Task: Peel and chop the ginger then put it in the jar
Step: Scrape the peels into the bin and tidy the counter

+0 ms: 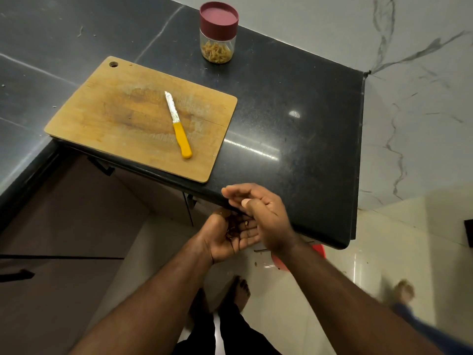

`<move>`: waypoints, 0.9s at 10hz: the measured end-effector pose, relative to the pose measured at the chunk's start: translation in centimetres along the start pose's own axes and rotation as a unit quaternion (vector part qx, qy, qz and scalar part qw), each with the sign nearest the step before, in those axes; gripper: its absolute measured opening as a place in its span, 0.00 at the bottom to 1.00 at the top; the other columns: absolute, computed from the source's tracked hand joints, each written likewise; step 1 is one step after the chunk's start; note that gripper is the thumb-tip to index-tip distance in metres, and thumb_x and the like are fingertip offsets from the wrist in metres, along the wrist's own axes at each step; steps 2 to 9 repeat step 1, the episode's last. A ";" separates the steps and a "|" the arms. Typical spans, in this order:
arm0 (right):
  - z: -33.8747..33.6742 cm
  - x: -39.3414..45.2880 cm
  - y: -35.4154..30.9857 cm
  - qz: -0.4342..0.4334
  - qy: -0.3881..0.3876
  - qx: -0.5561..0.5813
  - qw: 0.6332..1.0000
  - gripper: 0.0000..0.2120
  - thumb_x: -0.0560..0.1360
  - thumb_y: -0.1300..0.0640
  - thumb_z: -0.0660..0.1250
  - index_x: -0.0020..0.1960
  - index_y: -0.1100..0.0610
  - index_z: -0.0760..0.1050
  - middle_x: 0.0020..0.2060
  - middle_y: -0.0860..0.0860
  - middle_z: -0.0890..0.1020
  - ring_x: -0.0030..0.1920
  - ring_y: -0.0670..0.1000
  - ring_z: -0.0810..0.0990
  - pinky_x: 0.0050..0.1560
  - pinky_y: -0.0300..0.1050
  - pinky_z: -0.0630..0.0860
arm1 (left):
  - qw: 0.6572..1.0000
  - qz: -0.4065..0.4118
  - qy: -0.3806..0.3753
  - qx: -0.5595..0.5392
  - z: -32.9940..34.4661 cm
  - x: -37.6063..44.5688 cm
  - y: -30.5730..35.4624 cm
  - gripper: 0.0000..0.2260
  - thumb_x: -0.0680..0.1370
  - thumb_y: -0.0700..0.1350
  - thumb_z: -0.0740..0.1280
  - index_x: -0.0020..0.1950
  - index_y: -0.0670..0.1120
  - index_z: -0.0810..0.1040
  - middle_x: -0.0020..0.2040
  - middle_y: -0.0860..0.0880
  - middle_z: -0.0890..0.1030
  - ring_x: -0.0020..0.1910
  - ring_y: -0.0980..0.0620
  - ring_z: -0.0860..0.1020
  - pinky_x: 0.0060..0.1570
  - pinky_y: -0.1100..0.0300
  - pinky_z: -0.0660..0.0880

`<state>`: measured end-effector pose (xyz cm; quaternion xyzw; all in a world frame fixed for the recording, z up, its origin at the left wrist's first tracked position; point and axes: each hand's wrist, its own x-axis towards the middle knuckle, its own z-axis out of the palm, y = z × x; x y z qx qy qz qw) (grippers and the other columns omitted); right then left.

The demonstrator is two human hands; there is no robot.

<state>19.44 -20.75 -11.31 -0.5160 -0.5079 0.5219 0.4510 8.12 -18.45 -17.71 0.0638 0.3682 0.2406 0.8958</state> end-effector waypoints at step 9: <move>0.7 0.8 0.2 -0.010 -0.012 -0.044 0.999 0.18 0.74 0.63 0.59 0.60 0.60 0.81 0.56 0.52 0.84 0.61 0.50 0.80 0.64 0.54 0.76 | 0.995 0.056 -0.059 -0.057 2.9 -1.4 -0.2 0.15 0.75 0.49 0.64 0.57 0.44 0.80 0.46 0.40 0.84 0.45 0.50 0.85 0.40 0.56 0.82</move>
